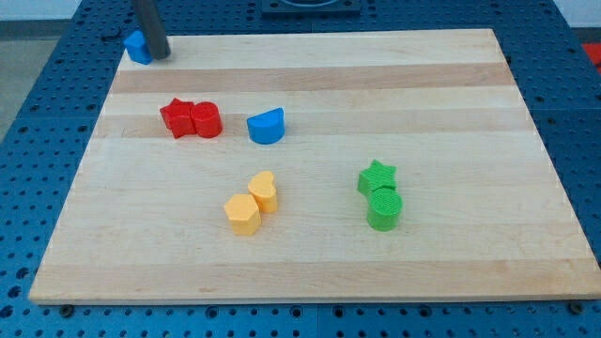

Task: Move the blue crescent slightly up

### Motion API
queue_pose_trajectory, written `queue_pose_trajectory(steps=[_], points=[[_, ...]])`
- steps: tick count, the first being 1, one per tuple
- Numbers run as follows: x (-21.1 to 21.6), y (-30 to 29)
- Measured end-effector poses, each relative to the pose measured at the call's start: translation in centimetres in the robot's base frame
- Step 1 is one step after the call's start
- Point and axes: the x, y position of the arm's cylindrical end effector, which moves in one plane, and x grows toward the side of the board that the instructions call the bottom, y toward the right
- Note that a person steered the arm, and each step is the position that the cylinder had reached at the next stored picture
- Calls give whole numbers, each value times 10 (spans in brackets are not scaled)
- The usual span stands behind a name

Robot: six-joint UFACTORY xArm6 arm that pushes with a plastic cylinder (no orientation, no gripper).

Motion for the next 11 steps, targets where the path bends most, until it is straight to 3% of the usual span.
queue_pose_trajectory(steps=[3,5,7,8,9,10,11], points=[[0,31],[9,140],[107,207],[132,228],[195,229],[208,205],[196,196]])
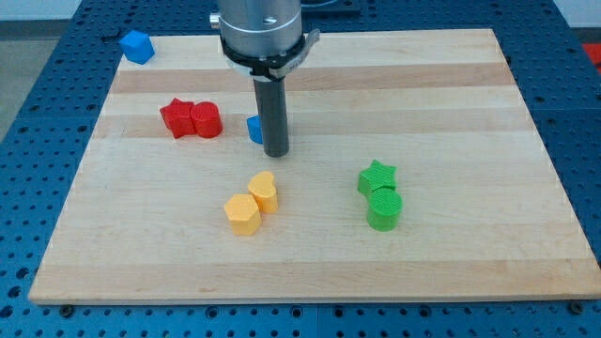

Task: Move the blue crescent slightly up

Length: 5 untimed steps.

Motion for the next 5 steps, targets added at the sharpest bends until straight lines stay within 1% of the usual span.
queue_pose_trajectory(steps=[2,4,5], points=[[-23,-11],[-71,-89],[-81,-109]])
